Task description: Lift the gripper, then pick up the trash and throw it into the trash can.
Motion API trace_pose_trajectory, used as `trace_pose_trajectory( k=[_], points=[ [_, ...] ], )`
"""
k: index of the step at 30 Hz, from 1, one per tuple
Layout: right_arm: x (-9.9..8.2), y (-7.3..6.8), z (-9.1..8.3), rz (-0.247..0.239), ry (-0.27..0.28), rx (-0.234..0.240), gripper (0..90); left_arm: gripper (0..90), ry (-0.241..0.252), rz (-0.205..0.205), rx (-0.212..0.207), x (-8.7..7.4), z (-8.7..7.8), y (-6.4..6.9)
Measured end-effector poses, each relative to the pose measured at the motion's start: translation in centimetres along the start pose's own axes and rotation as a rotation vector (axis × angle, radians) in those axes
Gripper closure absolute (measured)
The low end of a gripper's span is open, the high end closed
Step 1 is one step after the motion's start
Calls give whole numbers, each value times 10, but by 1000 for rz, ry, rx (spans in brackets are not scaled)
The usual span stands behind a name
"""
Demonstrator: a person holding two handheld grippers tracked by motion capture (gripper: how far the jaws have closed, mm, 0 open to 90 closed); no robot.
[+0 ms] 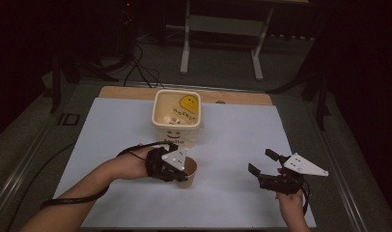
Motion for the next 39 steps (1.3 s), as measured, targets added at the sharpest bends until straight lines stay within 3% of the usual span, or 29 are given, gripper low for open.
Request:
trace_pose_trajectory(
  k=[9,17,22,39],
  points=[
    [2,-6,3,-41,8,21,143,880,-2,-3,23,1,-29,-6],
    [1,-6,3,-40,6,23,142,880,8,-2,32,7,-49,-11],
    [1,-7,4,-40,6,23,142,880,17,-5,55,15,-73,-21],
    [-1,-6,5,-37,-5,31,142,880,15,12,111,44,-107,-59]
  ],
)
Point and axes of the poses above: each handheld gripper's, and its own axes: z roughly forward along the jaws, x roughly out of its top, y roughly to its right, the point moved 8 cm from there along z, roughly forward along the jaws, and after that the axes turned 10 degrees about x, right-handed, at the moved point
